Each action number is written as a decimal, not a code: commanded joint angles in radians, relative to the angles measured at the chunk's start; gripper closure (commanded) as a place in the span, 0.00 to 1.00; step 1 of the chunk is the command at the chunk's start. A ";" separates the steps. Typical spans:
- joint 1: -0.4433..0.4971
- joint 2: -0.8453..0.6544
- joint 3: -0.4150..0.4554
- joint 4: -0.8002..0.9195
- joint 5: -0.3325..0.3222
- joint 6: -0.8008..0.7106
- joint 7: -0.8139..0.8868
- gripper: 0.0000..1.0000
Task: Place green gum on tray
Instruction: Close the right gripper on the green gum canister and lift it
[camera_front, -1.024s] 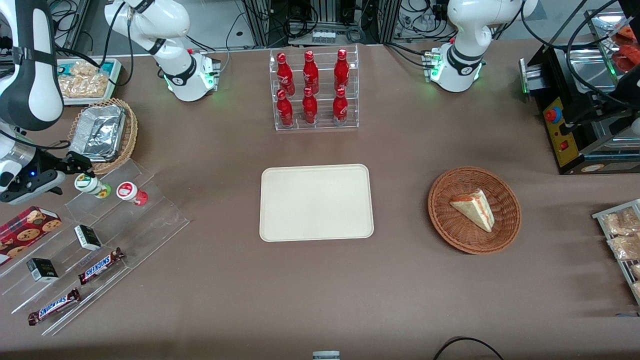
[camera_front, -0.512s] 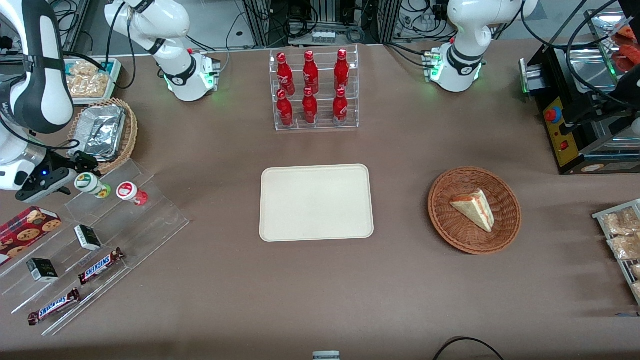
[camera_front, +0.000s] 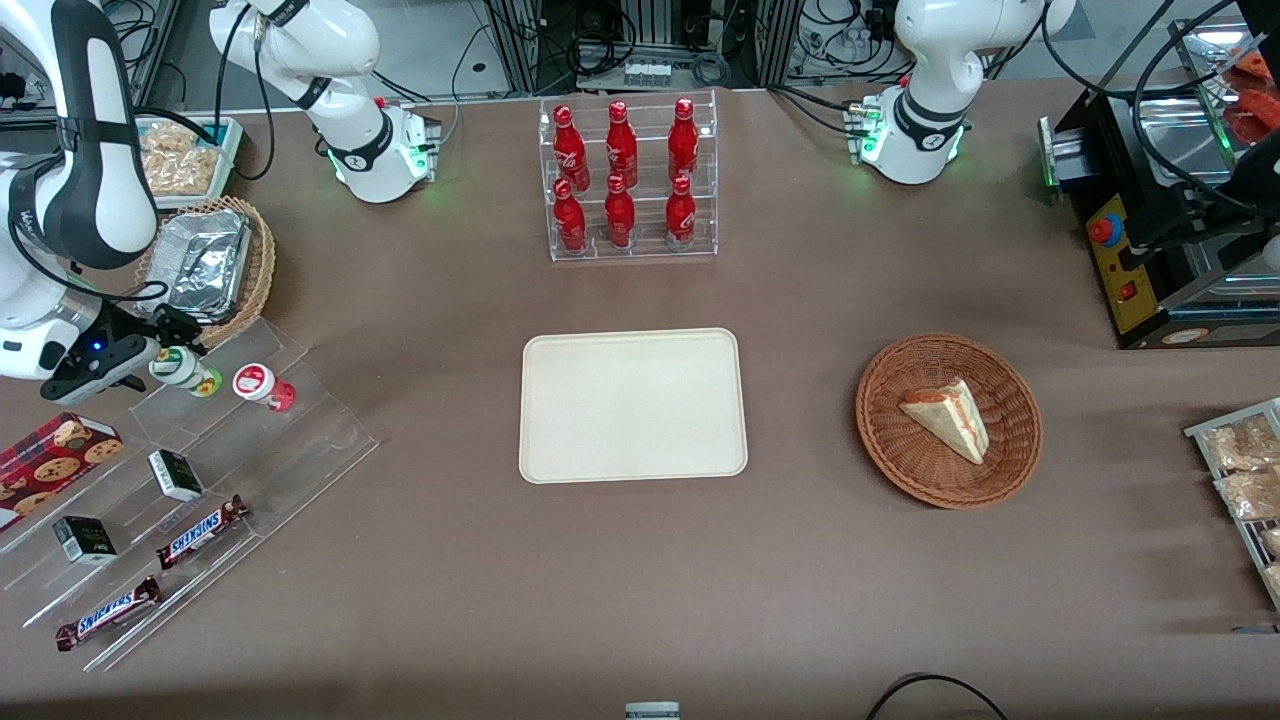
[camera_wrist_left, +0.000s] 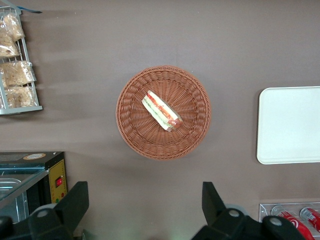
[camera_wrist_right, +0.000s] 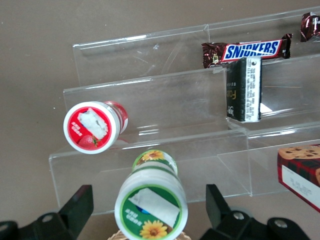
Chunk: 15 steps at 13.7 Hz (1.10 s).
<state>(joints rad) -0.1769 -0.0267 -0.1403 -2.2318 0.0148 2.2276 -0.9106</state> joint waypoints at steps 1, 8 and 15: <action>-0.010 -0.009 0.002 -0.025 -0.009 0.033 -0.017 0.08; -0.009 -0.007 0.002 -0.008 -0.012 0.010 -0.025 1.00; 0.019 -0.012 0.014 0.203 -0.003 -0.271 -0.001 1.00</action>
<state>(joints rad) -0.1725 -0.0352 -0.1298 -2.1067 0.0149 2.0501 -0.9233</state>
